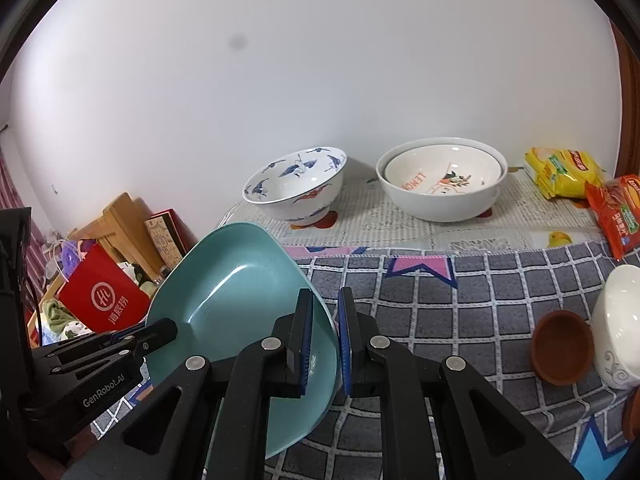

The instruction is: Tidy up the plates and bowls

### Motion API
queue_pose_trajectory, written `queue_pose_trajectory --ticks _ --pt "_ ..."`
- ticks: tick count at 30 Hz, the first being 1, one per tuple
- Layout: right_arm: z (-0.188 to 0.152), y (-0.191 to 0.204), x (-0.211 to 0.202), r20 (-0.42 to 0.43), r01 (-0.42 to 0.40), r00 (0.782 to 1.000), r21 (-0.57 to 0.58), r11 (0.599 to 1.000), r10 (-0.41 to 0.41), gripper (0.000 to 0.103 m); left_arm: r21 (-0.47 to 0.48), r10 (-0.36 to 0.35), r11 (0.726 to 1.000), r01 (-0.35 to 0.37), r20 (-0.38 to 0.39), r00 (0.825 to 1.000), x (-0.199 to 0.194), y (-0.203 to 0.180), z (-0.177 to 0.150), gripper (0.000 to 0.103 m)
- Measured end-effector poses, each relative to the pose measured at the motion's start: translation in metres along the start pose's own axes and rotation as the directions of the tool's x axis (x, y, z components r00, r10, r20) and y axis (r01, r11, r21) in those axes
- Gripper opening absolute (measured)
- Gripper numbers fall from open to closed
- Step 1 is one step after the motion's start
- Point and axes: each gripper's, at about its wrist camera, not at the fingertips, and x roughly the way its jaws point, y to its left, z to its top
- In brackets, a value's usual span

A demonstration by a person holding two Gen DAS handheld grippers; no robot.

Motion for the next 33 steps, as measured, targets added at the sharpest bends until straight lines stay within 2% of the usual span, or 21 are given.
queue_pose_trajectory --ticks 10,20,33 --pt "-0.013 0.003 0.028 -0.013 -0.006 1.000 -0.032 0.999 0.005 0.014 -0.034 -0.014 0.999 0.012 -0.056 0.998 0.030 0.016 -0.009 0.009" --pt "-0.017 -0.004 0.053 -0.056 0.005 0.998 -0.020 1.000 -0.006 0.015 -0.038 -0.015 0.999 0.012 -0.078 0.997 0.049 0.016 -0.010 0.009" --pt "-0.027 -0.003 0.074 -0.126 0.062 0.989 -0.071 0.996 -0.071 0.016 -0.019 -0.005 1.000 0.003 -0.104 0.995 0.059 0.011 -0.015 0.010"
